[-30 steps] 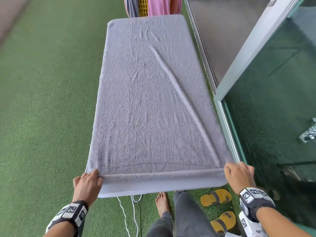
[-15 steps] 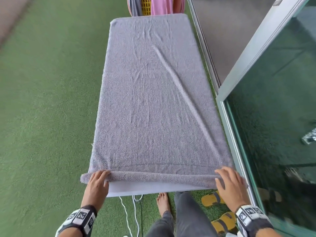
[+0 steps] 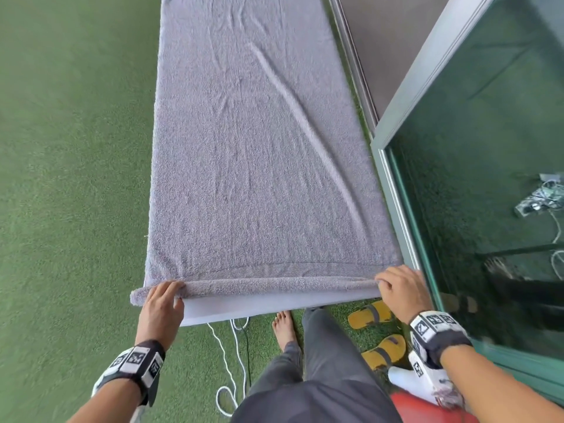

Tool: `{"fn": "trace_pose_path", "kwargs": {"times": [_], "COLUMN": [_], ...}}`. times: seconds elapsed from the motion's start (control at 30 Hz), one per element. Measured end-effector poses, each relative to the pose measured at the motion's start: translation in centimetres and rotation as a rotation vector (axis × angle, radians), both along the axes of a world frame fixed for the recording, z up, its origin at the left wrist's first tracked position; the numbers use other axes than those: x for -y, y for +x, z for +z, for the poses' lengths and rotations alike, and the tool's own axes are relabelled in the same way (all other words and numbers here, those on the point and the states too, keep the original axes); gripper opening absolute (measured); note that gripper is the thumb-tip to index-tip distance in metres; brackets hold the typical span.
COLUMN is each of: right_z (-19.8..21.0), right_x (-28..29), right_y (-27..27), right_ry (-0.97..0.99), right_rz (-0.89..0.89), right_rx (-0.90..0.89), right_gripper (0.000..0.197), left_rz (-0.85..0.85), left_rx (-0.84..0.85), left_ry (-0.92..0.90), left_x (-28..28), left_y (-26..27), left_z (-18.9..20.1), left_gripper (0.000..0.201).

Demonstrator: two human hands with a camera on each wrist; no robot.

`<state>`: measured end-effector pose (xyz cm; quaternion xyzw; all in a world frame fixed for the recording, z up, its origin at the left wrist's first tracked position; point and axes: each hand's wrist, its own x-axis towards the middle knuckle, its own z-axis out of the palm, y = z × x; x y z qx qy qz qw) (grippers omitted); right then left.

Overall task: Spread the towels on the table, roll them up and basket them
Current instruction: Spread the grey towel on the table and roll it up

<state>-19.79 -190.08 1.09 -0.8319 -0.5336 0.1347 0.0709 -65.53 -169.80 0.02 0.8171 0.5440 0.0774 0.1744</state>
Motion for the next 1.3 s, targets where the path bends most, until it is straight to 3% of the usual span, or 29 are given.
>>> {"fn": "trace_pose_path", "kwargs": {"times": [0.07,0.17,0.43,0.57,0.9,1.13,1.3], "right_z": [-0.1,0.5,-0.6,-0.2,-1.3,-1.6,-1.9], "right_x": [-1.1,-2.2,-0.2,-0.4,-0.7,-0.5,-0.4], "right_y": [0.5,0.8,-2.2,-2.1,1.1,1.4,1.7], "right_ry": [-0.063,-0.056,-0.050,-0.036,0.064,0.241,0.230], "right_rz": [0.028,-0.047,-0.148,-0.160,-0.293,-0.146,-0.146], "right_rx": [0.008,0.059,0.038,0.098,-0.106,-0.062,-0.072], "right_gripper": [0.029,0.012,0.018,0.032,0.035,0.035,0.039], "left_rz": [0.005,0.026,0.064,0.061,0.067,0.055,0.064], "left_rx": [-0.006,-0.002,0.003,0.009,-0.007,0.037,0.087], "left_ry": [-0.011,-0.030,-0.037,-0.020,-0.027,0.016,0.068], "left_x": [0.0,-0.1,0.0,0.1,0.0,0.2,0.3], "left_y": [0.1,0.1,0.4,0.5,0.8,0.7,0.9], "left_z": [0.0,0.1,-0.1,0.1,0.5,0.8,1.7], "left_gripper": [0.036,0.035,0.034,0.033,0.032,0.031,0.026]}}
